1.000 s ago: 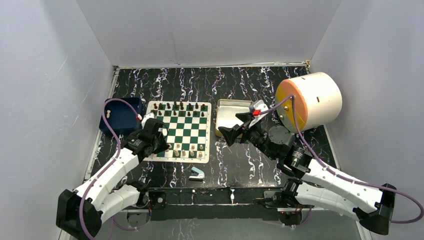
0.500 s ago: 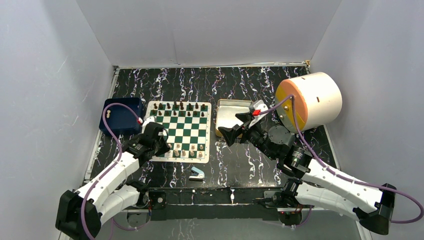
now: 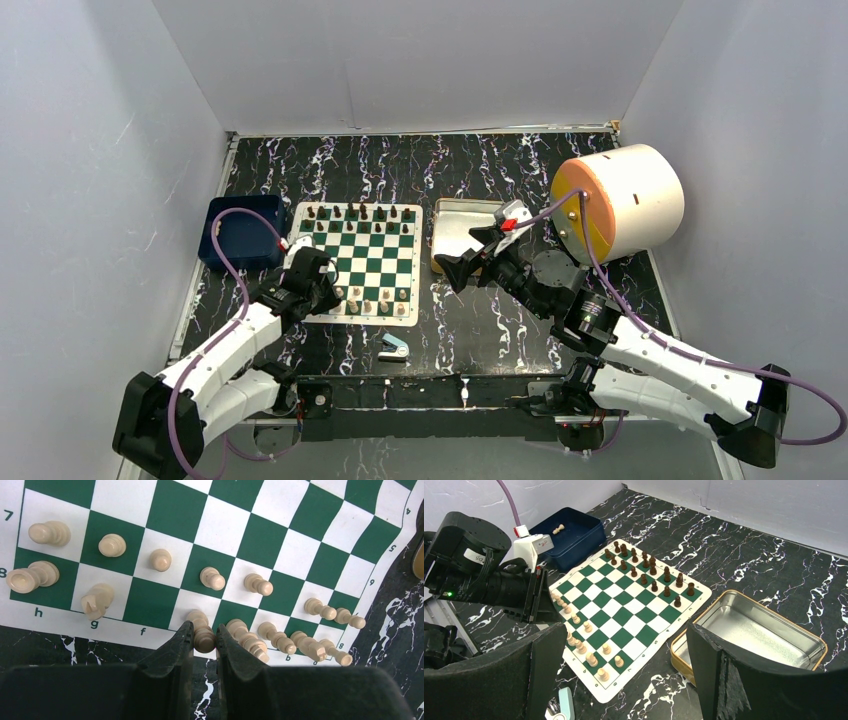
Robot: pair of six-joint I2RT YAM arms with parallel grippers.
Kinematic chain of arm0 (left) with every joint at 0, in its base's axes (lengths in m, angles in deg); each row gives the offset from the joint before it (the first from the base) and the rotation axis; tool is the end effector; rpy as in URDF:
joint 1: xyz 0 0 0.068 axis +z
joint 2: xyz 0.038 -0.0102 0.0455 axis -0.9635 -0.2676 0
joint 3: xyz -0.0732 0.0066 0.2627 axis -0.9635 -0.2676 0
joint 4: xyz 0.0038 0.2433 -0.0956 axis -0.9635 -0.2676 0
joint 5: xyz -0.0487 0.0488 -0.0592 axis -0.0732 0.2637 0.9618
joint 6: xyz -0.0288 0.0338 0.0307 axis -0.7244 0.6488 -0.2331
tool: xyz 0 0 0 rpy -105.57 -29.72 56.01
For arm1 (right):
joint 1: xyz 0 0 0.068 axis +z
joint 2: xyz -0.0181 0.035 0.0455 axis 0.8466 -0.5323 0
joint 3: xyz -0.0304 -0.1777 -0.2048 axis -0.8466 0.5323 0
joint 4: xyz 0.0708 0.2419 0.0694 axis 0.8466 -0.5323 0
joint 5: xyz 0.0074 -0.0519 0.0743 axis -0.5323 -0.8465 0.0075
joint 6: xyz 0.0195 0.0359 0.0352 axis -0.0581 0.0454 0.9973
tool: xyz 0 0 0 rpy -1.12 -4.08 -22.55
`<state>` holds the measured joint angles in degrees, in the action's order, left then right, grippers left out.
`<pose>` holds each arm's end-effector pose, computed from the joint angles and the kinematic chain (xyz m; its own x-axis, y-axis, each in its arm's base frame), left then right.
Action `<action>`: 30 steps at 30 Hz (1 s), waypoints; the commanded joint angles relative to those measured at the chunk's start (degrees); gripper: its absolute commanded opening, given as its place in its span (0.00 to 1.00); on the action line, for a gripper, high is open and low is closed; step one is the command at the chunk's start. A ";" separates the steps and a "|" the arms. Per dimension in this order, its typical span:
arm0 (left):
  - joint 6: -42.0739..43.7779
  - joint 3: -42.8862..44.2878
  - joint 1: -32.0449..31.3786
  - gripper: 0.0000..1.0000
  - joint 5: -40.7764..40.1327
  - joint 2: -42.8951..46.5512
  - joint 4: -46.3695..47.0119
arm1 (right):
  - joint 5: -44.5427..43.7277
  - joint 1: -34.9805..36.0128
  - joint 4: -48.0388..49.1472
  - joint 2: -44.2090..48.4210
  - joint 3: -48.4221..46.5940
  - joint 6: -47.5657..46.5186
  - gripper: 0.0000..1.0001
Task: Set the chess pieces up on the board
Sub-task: Place the chess piece on the chessboard.
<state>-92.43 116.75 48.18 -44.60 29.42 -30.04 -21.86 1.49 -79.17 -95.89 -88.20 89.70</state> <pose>0.1723 -0.0762 0.1983 -0.6954 -0.3775 -0.6114 -0.2197 0.9219 -0.3192 0.1066 0.1586 0.3417 -0.0831 0.1602 -0.9836 -0.6602 0.7304 0.1748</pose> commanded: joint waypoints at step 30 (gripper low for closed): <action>2.56 7.80 0.38 0.40 -1.17 -0.12 -3.03 | -0.14 -0.12 0.24 2.08 -0.51 2.68 0.99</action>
<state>-91.07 119.73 48.18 -44.12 28.24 -30.59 -21.86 1.49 -80.61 -95.43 -88.20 90.94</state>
